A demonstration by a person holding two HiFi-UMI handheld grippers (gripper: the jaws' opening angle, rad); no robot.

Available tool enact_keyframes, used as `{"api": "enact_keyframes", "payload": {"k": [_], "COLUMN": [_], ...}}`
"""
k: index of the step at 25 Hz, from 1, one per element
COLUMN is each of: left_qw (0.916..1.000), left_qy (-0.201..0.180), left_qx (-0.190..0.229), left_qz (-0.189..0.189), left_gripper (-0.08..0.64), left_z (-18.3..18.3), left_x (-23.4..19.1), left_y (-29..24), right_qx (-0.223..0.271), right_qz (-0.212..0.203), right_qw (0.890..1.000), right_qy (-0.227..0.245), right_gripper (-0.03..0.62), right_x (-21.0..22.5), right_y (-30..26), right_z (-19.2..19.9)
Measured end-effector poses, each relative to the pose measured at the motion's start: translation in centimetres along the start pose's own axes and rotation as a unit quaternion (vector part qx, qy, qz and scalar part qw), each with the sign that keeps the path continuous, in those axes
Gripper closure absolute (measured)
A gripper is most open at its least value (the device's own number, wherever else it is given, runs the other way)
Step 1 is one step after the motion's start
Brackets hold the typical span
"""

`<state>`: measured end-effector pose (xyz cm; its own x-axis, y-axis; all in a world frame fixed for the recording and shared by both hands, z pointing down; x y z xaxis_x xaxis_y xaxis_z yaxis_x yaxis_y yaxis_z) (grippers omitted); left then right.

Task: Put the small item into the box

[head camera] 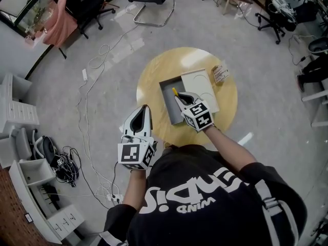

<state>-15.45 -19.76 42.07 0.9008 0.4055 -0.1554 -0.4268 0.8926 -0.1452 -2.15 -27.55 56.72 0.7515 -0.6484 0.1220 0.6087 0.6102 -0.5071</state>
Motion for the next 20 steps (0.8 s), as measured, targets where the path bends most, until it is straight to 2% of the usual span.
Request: {"api": "enact_keyframes", "payload": {"k": [9, 14, 20], "left_qw": [0.9999, 0.9999, 0.9999], "left_qy": [0.010, 0.013, 0.015], "left_qx": [-0.001, -0.003, -0.004], "left_qz": [0.002, 0.002, -0.004], "left_gripper": [0.551, 0.551, 0.551], "left_z": [0.3, 0.3, 0.3], "left_x": [-0.3, -0.5, -1.1], "left_y": [-0.2, -0.5, -0.2], "right_qx": [-0.097, -0.149, -0.204], "right_qz": [0.005, 0.000, 0.014], "right_qw": [0.995, 0.988, 0.978], "right_qy": [0.000, -0.040, -0.038], "right_gripper": [0.568, 0.568, 0.568], "right_x": [-0.1, -0.1, -0.2], "right_y": [-5.0, -6.8, -8.3], "right_z": [4.3, 6.1, 8.5]}}
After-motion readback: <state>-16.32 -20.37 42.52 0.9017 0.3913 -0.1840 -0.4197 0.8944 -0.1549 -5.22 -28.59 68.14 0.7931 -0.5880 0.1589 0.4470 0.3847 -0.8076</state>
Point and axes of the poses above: the fingertips, and each gripper's own axes: y backward along the fingers, x to its right, z out of its underside, the point moved 3 cm from there along y, backward along the fingers, and after that the axes turned 2 degrees about z, right-handed, at the moved point
